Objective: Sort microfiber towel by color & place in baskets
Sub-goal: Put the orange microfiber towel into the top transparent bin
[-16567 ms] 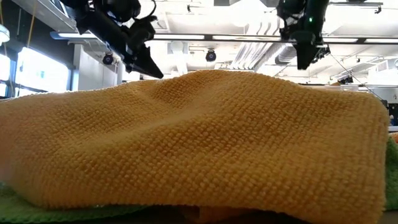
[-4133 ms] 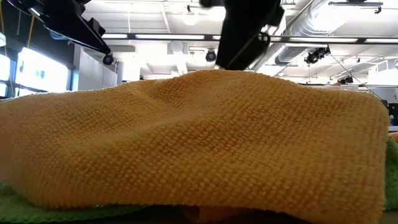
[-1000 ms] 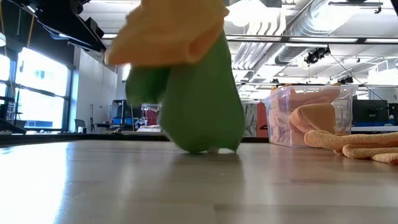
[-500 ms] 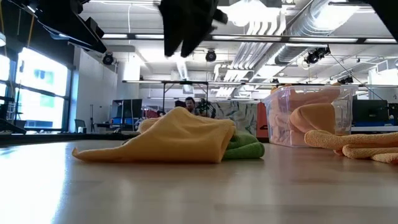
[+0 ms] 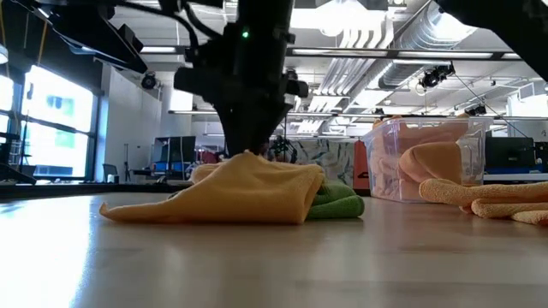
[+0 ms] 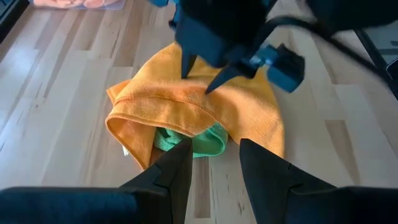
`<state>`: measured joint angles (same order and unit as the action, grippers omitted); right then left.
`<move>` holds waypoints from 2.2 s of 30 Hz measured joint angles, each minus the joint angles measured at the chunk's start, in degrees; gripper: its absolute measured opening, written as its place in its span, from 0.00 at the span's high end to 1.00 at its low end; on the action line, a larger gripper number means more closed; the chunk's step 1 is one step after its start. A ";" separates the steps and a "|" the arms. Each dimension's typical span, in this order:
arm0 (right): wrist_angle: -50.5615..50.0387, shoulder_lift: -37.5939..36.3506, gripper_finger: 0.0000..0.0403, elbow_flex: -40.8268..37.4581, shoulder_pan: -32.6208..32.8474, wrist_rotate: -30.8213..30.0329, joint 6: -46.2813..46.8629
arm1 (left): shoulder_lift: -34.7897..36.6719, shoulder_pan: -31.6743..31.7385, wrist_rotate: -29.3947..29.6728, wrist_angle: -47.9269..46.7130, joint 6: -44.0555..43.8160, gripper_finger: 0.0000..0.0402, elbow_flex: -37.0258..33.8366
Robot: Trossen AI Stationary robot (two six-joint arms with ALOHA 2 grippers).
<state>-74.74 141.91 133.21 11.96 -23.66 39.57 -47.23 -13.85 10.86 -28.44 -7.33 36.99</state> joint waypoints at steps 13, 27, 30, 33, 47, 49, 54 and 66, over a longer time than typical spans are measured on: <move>-3.30 -5.90 0.98 -0.02 -0.51 0.33 1.60 | -0.02 0.00 1.28 -0.01 0.43 0.70 0.00; -2.75 -28.89 1.00 0.00 4.98 -29.32 2.35 | -0.02 0.00 1.30 0.10 1.57 0.70 0.00; -2.48 -31.95 1.00 0.04 5.20 -34.18 -0.02 | -0.01 0.00 1.30 0.08 1.57 0.70 0.00; -2.86 -33.98 1.00 0.04 4.21 -37.15 -3.08 | 0.00 0.00 1.30 0.09 1.57 0.70 0.00; -15.17 -42.77 1.00 -1.02 -5.74 -40.27 -3.46 | -0.04 0.04 1.36 1.09 1.50 0.70 0.00; -15.38 -45.02 1.00 -2.64 -7.32 -40.97 -5.00 | -0.02 0.07 1.52 2.28 1.51 0.70 0.00; -15.19 -52.38 1.00 -11.02 -12.91 -41.38 -5.06 | -0.02 0.07 2.47 4.49 1.54 0.70 0.00; -6.45 -72.00 1.00 -39.42 -26.66 -36.56 -14.02 | -0.02 0.46 8.24 5.66 1.60 0.70 0.00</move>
<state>-81.19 69.91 93.79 -14.70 -60.22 25.55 -47.24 -13.38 19.10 -22.79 -5.74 36.99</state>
